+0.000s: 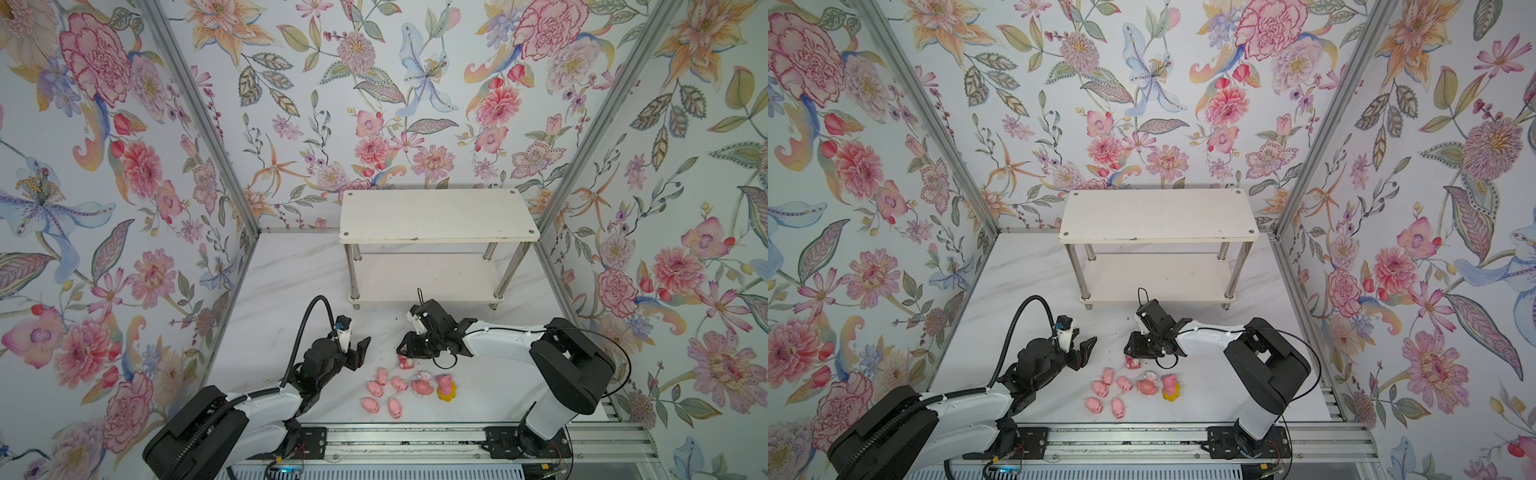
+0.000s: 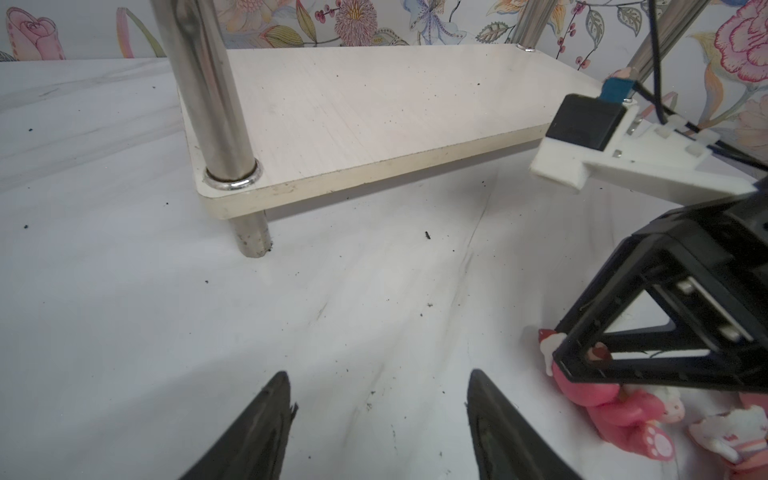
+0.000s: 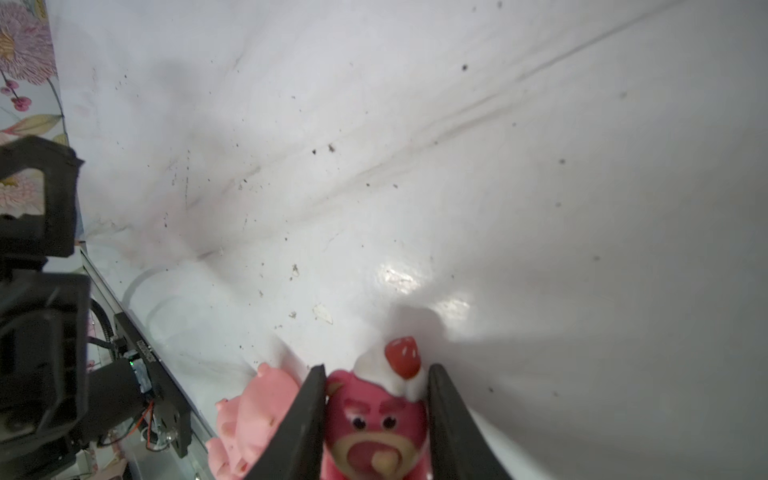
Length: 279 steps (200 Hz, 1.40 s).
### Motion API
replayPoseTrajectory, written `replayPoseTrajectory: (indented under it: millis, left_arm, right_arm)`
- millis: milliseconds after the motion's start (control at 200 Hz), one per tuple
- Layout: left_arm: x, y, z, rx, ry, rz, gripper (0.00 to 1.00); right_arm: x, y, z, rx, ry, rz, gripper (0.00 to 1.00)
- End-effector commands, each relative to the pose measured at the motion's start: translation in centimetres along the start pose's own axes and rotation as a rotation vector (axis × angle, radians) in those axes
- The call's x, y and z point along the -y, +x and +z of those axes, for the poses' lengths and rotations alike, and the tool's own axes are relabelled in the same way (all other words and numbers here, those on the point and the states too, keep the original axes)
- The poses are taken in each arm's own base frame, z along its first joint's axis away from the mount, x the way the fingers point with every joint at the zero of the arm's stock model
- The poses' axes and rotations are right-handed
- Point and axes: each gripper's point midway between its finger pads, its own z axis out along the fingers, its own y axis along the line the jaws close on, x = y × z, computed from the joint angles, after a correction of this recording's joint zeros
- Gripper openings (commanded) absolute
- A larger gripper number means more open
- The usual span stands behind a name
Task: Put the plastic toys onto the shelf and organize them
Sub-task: 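Close the right gripper on the pink bear and lift it, then carry the pink bear onto the lower shelf and open the right gripper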
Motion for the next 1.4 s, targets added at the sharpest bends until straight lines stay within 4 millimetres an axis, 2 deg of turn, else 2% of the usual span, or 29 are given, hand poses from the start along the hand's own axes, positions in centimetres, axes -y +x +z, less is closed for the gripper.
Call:
replayPoseTrajectory:
  millis: [0,110,295,425,611,741,871,996,1391]
  left_arm:
    - [0.4,-2.1,-0.1,0.061,0.005,0.023,0.69]
    - [0.0,-2.4,-0.4,0.078,-0.011,0.027,0.69]
    - [-0.6,-2.6,-0.7,0.095,-0.036,0.029,0.69]
    - [-1.0,-2.6,-1.0,0.116,-0.054,0.012,0.69]
    - [-1.4,-2.8,-1.0,0.135,-0.068,-0.017,0.68]
    - [-1.7,-2.9,-1.1,0.140,-0.081,-0.025,0.68]
    - [-1.9,-2.6,-1.2,0.140,-0.089,-0.043,0.68]
    - [-2.2,-2.2,-1.5,0.139,-0.101,-0.063,0.68]
    - [-2.6,-1.0,-1.7,0.137,-0.108,-0.116,0.67]
  right_arm:
    - [-1.4,-2.4,-0.5,0.072,0.007,-0.077,0.28]
    - [-2.7,-4.2,-1.4,0.127,0.003,-0.149,0.21]
    - [-4.7,-8.0,-3.9,0.270,0.036,-0.290,0.16]
    - [-4.9,-11.3,-6.1,0.476,0.097,-0.350,0.14]
    - [-6.1,-16.3,-9.1,0.828,0.144,-0.358,0.14]
    - [-7.0,-18.8,-9.3,1.021,0.229,-0.334,0.13]
    - [-8.0,-20.1,-8.3,1.152,0.262,-0.273,0.13]
    - [-8.5,-20.4,-6.6,1.213,0.312,-0.230,0.13]
    - [-7.2,-20.7,-5.2,1.305,0.445,-0.159,0.12]
